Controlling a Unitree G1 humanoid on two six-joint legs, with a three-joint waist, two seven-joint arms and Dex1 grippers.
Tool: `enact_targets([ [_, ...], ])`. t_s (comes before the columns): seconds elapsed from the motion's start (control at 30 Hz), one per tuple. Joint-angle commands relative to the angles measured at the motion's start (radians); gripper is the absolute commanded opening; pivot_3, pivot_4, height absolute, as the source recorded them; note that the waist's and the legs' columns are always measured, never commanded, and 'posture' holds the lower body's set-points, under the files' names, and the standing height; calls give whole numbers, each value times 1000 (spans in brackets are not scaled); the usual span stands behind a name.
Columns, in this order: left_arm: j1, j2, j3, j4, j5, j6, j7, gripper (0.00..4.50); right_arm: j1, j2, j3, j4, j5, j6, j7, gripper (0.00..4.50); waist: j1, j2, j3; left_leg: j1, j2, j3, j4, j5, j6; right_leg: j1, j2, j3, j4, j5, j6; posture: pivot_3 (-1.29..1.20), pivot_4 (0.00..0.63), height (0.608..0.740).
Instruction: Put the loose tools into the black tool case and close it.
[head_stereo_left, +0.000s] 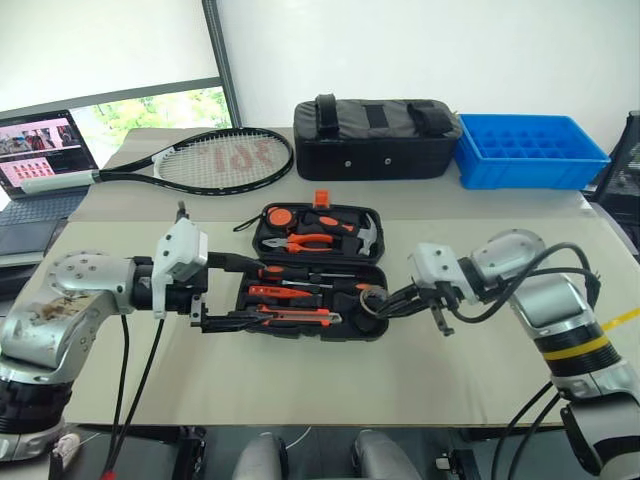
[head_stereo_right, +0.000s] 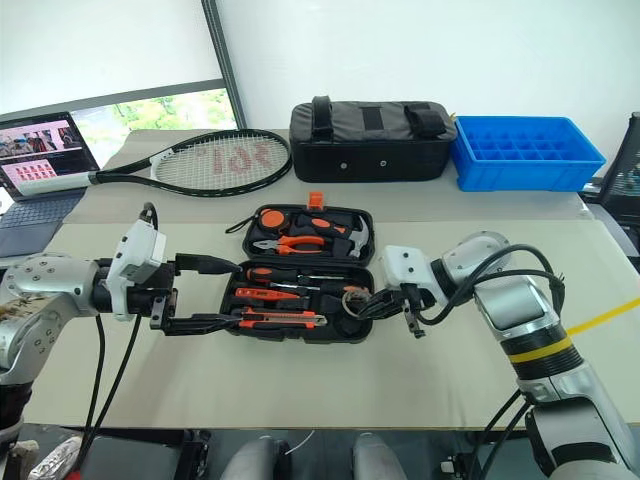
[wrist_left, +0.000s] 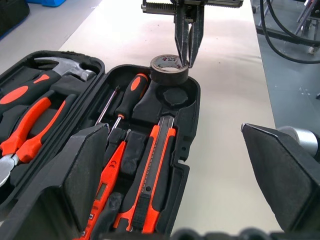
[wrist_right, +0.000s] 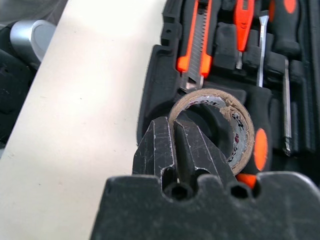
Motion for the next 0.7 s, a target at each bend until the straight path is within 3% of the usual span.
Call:
enact_targets([
  [0.03, -2, 15, 27, -8, -5, -28, -8, 4500, -4, -3, 2, -37, 15, 7, -16, 74, 1, 0, 0, 0, 0, 0, 0, 0, 0, 0, 0, 0, 0, 0, 0, 0, 150, 707],
  [0.23, 1, 24, 29, -4, -5, -37, -15, 4500, 9, 12, 25, -76, 29, 30, -35, 74, 1, 0, 0, 0, 0, 0, 0, 0, 0, -1, 0, 0, 0, 0, 0, 0, 150, 707],
  [0.3, 2, 28, 29, -2, -3, -40, -18, 4500, 14, 9, 27, -87, 33, 39, -35, 768, 1, 0, 0, -1, 0, 0, 0, 0, 0, -1, 0, 0, 0, 0, 0, 0, 150, 707],
  [0.37, 2, 30, 28, -1, -3, -39, -19, 4500, 16, 5, 24, -89, 37, 40, -35, 1150, 1, 0, 0, -1, 0, 0, 0, 0, 0, -1, 0, 0, 0, 0, 0, 0, 150, 707],
  [0.6, 8, 32, 21, 13, 12, -51, -23, 4500, -6, -1, -12, -67, 70, 57, -64, 3669, 1, 0, 0, -1, 0, 0, 0, 0, 0, -1, 0, 0, 0, 0, 0, 0, 150, 707],
  [0.7, 15, 28, 29, 27, 18, -59, -18, 4500, -15, -22, -32, -19, 59, 36, -72, 4436, 1, 0, 0, -1, 0, 0, 0, 0, 0, -1, 0, 0, 0, 0, 0, 0, 150, 707],
])
